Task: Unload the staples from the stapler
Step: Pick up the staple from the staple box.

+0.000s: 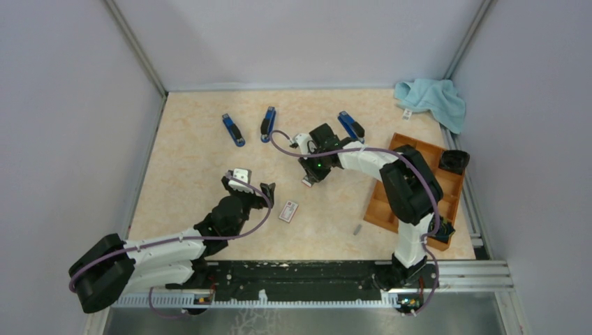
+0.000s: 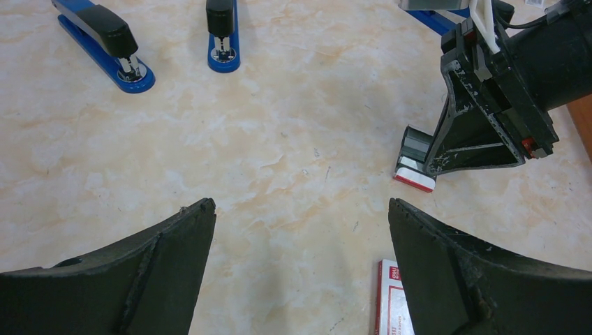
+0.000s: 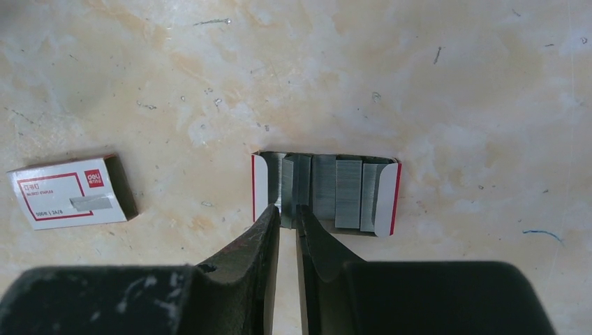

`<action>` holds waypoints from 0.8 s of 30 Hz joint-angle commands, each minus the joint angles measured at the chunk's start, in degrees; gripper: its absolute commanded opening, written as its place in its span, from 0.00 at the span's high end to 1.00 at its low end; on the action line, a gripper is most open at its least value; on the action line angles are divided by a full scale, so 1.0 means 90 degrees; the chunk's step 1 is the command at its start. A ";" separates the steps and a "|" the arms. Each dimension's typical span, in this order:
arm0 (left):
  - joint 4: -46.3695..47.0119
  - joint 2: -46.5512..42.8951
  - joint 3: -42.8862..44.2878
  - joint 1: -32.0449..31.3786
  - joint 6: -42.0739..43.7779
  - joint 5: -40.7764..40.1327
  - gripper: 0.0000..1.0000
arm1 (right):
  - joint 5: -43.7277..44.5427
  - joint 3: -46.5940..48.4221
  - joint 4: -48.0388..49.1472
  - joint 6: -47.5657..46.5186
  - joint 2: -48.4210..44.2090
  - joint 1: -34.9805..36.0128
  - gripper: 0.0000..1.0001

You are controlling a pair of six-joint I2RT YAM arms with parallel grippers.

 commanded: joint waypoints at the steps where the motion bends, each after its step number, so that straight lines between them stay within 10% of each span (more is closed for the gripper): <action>1: 0.0131 -0.0038 -0.0004 0.0035 -0.0021 -0.0037 0.01 | -0.0174 0.0194 0.0034 0.0071 -0.0088 -0.0030 0.85; 24: 0.0131 -0.0049 -0.0014 0.0037 -0.0027 -0.0034 0.01 | -0.0265 0.0229 -0.0005 0.0062 -0.0056 -0.0049 1.00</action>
